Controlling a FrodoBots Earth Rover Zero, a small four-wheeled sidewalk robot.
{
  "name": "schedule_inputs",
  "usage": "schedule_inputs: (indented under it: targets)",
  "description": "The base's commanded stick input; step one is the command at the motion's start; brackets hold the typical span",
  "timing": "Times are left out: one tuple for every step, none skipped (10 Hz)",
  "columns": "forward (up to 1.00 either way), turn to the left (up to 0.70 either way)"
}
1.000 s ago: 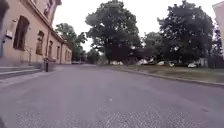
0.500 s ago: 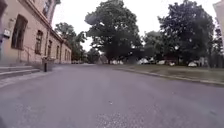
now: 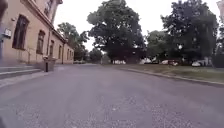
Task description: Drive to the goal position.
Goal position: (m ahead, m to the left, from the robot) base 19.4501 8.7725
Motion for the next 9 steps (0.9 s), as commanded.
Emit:
schedule_inputs:
  targets:
    - [0.45, 0.27]
    - [0.45, 0.27]
    - [0.45, 0.06]
    - [0.45, 0.00]
    - [0.45, 0.00]
    - [0.45, 0.00]
    - [0.45, 0.00]
    - [0.45, 0.00]
    - [0.45, 0.00]
